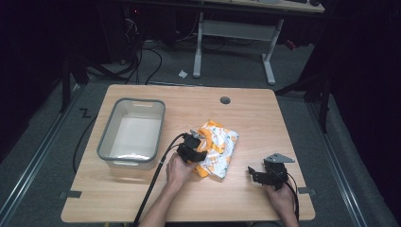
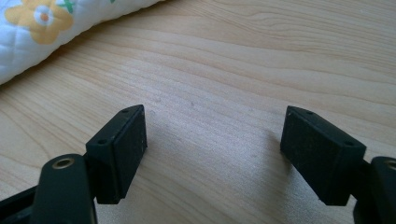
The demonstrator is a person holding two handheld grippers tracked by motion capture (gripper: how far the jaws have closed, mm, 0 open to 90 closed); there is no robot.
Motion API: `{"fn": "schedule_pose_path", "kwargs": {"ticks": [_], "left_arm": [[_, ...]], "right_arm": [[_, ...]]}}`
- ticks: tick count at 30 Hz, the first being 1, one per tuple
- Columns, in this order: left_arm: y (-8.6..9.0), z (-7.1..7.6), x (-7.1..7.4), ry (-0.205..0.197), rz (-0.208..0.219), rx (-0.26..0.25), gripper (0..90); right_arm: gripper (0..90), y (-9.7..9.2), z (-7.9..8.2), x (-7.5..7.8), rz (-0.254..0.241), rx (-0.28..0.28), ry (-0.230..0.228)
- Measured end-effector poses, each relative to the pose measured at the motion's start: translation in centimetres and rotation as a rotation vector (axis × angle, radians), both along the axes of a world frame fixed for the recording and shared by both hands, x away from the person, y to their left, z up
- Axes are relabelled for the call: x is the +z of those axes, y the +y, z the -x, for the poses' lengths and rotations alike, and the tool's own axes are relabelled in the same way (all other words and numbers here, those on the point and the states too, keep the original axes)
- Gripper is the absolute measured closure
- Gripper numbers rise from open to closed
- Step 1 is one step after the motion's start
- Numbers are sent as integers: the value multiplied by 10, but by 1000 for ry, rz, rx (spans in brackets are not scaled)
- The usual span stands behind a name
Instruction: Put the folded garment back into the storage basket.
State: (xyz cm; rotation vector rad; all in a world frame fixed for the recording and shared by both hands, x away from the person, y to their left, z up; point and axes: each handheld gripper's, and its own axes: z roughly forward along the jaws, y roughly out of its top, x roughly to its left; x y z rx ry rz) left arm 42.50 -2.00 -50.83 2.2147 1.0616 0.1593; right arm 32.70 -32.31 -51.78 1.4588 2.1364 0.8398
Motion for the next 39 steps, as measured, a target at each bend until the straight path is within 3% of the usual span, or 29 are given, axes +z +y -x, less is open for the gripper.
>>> {"fn": "schedule_pose_path", "kwargs": {"ticks": [6, 13, 16, 39], "left_arm": [[-1, 2, 2, 7, 18, -7, 731], [2, 3, 8, 13, 64, -10, 764], [6, 4, 14, 13, 104, 2, 768], [29, 21, 59, -101, 233, 19, 772]], "right_arm": [[231, 0, 0, 0, 0, 0, 0], [231, 0, 0, 0, 0, 0, 0], [231, 0, 0, 0, 0, 0, 0], [231, 0, 0, 0, -1, -1, 1]]}}
